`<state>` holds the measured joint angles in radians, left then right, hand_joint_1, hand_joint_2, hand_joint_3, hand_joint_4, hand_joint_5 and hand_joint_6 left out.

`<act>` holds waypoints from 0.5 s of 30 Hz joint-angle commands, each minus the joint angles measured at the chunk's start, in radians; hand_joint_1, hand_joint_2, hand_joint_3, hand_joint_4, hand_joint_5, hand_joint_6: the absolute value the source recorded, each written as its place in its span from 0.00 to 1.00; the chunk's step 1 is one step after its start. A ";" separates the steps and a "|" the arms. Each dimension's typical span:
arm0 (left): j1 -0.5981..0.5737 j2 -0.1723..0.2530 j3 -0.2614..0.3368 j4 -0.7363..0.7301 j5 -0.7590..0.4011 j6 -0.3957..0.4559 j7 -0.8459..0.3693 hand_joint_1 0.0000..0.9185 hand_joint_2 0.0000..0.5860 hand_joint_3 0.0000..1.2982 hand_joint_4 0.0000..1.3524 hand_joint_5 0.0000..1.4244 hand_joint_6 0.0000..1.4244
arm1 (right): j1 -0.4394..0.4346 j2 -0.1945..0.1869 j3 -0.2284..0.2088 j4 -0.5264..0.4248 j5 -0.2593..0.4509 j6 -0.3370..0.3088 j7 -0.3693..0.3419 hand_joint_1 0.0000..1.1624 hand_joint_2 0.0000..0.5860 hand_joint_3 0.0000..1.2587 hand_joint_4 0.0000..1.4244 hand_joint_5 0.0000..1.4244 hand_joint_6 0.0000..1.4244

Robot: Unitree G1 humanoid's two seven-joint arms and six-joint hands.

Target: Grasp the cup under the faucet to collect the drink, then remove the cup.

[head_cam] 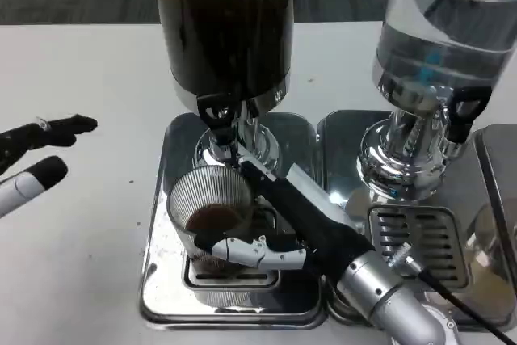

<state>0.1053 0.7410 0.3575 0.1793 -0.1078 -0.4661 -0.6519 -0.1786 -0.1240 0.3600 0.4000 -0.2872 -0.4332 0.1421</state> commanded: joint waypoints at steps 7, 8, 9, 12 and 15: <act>-0.011 0.023 -0.010 0.009 -0.005 -0.022 -0.011 0.00 0.17 0.19 0.12 0.12 0.06 | 0.015 0.000 -0.020 0.046 -0.004 -0.012 -0.036 0.49 0.31 0.00 0.00 0.00 0.00; -0.012 0.024 -0.011 0.009 -0.005 -0.022 -0.012 0.00 0.17 0.19 0.12 0.12 0.06 | 0.011 -0.001 -0.022 0.051 0.001 -0.015 -0.031 0.49 0.31 0.00 0.00 0.00 0.00; -0.014 0.025 -0.012 0.011 -0.006 -0.022 -0.012 0.00 0.17 0.19 0.12 0.12 0.06 | 0.012 -0.002 -0.024 0.052 0.000 -0.019 -0.037 0.49 0.31 0.00 0.00 0.00 0.00; -0.018 0.029 -0.014 0.016 -0.005 -0.023 -0.013 0.00 0.17 0.19 0.12 0.12 0.06 | 0.011 -0.002 -0.031 0.059 0.006 -0.026 -0.035 0.49 0.31 0.00 0.00 0.00 0.00; -0.024 0.031 -0.017 0.023 -0.007 -0.024 -0.016 0.00 0.18 0.19 0.12 0.12 0.06 | 0.015 -0.004 -0.037 0.056 -0.001 -0.025 -0.043 0.49 0.31 0.00 0.00 0.00 0.00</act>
<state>0.0979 0.7499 0.3454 0.1905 -0.1082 -0.4695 -0.6523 -0.1772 -0.1217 0.3433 0.4377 -0.2873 -0.4726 0.1141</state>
